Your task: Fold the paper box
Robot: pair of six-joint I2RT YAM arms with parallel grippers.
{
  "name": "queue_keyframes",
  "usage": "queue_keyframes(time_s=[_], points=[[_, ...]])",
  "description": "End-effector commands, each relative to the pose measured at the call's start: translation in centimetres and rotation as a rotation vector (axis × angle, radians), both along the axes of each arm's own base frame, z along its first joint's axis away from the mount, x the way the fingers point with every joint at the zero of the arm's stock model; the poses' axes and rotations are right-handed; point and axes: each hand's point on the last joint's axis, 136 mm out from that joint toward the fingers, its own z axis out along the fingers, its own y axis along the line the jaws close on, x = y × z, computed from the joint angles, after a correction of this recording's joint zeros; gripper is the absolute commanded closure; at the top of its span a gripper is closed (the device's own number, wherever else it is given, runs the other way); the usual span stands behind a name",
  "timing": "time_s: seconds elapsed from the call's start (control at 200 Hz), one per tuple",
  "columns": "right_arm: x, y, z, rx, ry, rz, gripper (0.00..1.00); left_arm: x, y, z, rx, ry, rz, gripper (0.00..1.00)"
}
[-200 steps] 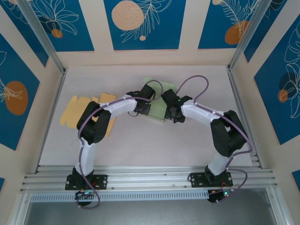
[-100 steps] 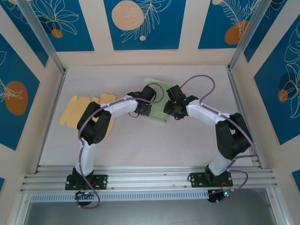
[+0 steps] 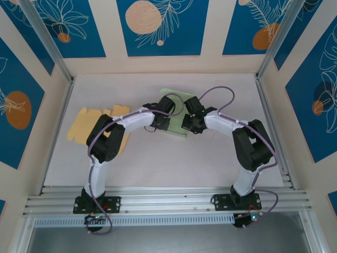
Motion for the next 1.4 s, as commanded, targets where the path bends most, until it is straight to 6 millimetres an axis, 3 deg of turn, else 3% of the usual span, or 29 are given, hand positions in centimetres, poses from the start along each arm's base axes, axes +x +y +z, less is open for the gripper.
queue_keyframes(time_s=[0.0, 0.1, 0.36, 0.665, 0.805, 1.0, 1.395], points=[[0.5, 2.7, -0.3, 0.042, 0.012, 0.065, 0.93, -1.0, -1.9, -0.1, -0.056, 0.044, -0.037, 0.89], [0.6, 3.3, -0.9, 0.012, 0.032, 0.077, 0.93, -1.0, -2.4, 0.0, -0.076, 0.046, -0.038, 0.87], [-0.5, 0.7, -1.6, -0.125, 0.076, 0.037, 0.93, -0.9, -1.1, 1.9, -0.101, 0.016, 0.017, 0.49], [-0.7, -0.2, -0.7, -0.172, 0.063, 0.05, 0.93, -0.7, -0.9, 6.6, -0.288, -0.014, 0.037, 0.35], [-0.9, -0.4, -0.5, -0.197, 0.067, 0.064, 0.93, 0.1, 1.0, 6.2, -0.249, -0.026, 0.081, 0.36], [-1.2, -0.5, -0.4, -0.214, 0.074, 0.076, 0.93, 0.8, 2.9, 5.1, -0.167, -0.04, 0.09, 0.5], [-1.3, -0.2, -0.4, -0.219, 0.079, 0.09, 0.93, 0.9, 1.8, 2.7, -0.164, -0.008, 0.043, 0.65]])
